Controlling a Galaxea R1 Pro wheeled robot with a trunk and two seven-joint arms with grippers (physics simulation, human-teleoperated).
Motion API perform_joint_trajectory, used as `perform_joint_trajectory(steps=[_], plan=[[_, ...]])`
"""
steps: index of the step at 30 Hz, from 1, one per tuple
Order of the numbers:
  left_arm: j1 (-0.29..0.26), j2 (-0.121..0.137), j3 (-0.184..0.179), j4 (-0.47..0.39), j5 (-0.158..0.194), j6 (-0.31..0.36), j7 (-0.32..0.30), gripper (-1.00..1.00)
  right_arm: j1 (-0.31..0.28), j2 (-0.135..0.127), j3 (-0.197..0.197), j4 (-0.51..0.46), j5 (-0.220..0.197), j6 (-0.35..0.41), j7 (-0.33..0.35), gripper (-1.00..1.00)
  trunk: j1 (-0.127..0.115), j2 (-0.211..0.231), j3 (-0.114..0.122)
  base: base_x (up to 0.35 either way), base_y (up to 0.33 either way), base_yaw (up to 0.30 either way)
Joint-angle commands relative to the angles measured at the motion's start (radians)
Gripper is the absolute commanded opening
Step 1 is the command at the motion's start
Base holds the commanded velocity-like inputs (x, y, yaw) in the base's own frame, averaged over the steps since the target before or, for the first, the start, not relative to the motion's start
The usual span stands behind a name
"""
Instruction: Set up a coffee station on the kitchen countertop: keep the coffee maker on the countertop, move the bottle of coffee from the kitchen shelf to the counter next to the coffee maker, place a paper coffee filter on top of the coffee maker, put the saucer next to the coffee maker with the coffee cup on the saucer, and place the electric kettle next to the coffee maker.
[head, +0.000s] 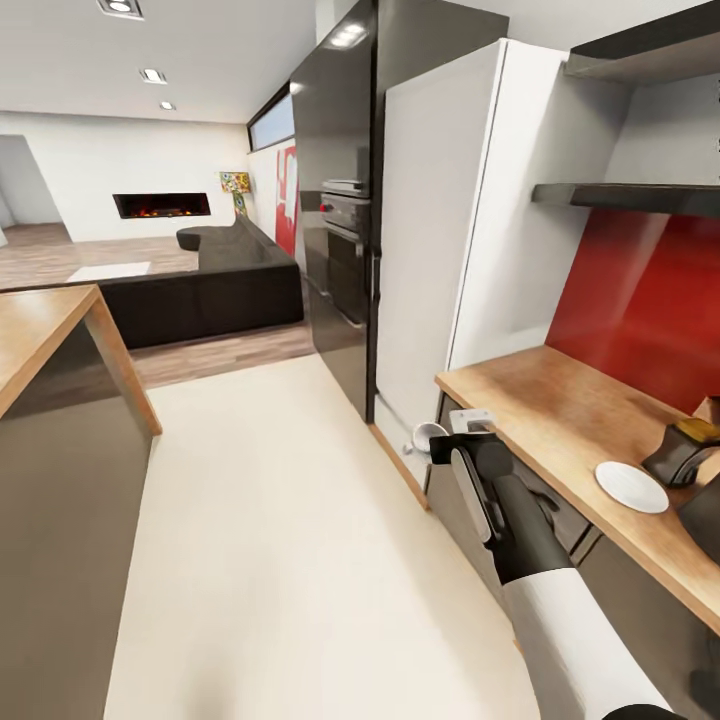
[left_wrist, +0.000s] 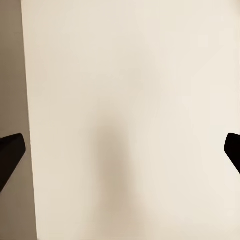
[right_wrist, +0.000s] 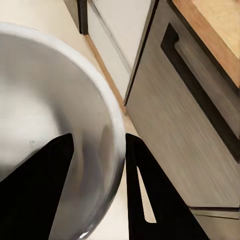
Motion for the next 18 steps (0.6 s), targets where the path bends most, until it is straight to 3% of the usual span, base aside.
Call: perform_joint_trajectory(steps=[1, 18], plan=[[-0.001, 0.000, 0.001, 0.001, 0.010, -0.001, -0.010, 1.00, -0.001, 0.000, 0.001, 0.000, 0.002, 0.005, -0.002, -1.00, 0.001, -0.002, -0.002, 0.326, 0.143, -0.214], [-0.001, 0.000, 0.001, 0.001, 0.010, -0.001, -0.010, 1.00, -0.002, 0.000, 0.001, 0.000, 0.002, 0.005, -0.002, -1.00, 0.001, -0.002, -0.002, 0.326, 0.132, -0.255]])
